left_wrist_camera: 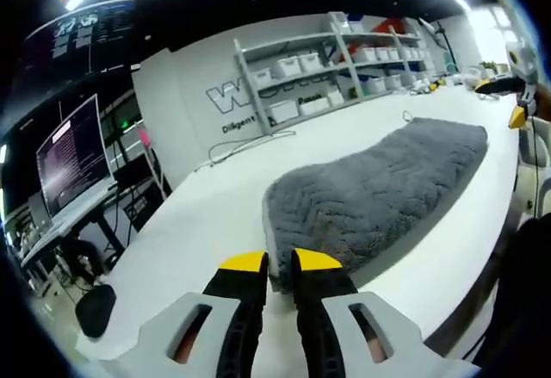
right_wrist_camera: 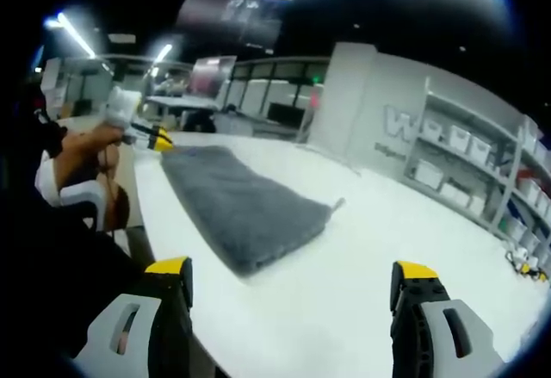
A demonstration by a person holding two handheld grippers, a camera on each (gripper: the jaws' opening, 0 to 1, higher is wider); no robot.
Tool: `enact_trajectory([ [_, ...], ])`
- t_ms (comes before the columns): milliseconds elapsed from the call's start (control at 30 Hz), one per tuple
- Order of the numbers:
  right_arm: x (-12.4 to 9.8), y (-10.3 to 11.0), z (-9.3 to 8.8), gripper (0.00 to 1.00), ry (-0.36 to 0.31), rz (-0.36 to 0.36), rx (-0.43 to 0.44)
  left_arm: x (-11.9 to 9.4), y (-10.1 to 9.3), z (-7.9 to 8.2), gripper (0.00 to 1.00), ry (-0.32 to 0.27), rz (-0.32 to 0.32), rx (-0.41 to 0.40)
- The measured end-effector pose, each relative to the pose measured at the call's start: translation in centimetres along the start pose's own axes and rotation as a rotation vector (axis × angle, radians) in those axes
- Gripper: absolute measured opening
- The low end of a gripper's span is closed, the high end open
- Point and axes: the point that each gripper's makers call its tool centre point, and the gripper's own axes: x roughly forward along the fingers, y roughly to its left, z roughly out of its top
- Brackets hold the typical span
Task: Open the folded towel by lifting each exposed corner and separating the folded layers until the towel lies flat within the target outline without major curled edges
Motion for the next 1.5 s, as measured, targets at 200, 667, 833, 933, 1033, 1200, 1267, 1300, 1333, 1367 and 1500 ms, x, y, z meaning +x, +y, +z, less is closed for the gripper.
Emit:
enact_trajectory([
  [200, 0.1, -0.1, 0.0, 0.93, -0.006, 0.004, 0.003, 0.1, -0.1, -0.5, 0.10, 0.021, -0.007, -0.011],
  [667, 0.4, 0.0, 0.1, 0.88, -0.025, 0.012, 0.020, 0.2, -0.2, -1.1, 0.07, 0.036, -0.020, -0.054],
  [833, 0.7, 0.4, 0.0, 0.86, -0.027, 0.019, 0.024, 0.2, -0.3, -1.2, 0.07, 0.035, -0.022, -0.066],
  [933, 0.8, 0.6, -0.1, 0.86, -0.026, 0.026, 0.021, 0.3, -0.3, -1.2, 0.07, 0.035, -0.022, -0.070],
  [1033, 1.0, 0.6, -0.2, 0.85, -0.026, 0.031, 0.024, 0.3, -0.3, -1.2, 0.07, 0.035, -0.022, -0.079],
  [1200, 1.1, 0.5, -0.3, 0.83, -0.035, 0.032, 0.036, 0.3, -0.4, -1.3, 0.07, 0.035, -0.023, -0.086],
  [1267, 1.2, 0.5, -0.3, 0.82, -0.038, 0.032, 0.040, 0.3, -0.4, -1.3, 0.07, 0.035, -0.024, -0.090],
  [1300, 1.2, 0.5, -0.3, 0.82, -0.039, 0.033, 0.043, 0.3, -0.4, -1.3, 0.07, 0.035, -0.026, -0.093],
  [1333, 1.3, 0.5, -0.4, 0.81, -0.040, 0.032, 0.046, 0.3, -0.4, -1.3, 0.07, 0.035, -0.027, -0.094],
  [1367, 1.3, 0.5, -0.4, 0.81, -0.041, 0.031, 0.049, 0.3, -0.4, -1.3, 0.07, 0.035, -0.027, -0.094],
  [1500, 1.4, 0.5, -0.4, 0.78, -0.054, 0.033, 0.062, 0.3, -0.4, -1.3, 0.07, 0.036, -0.026, -0.094],
])
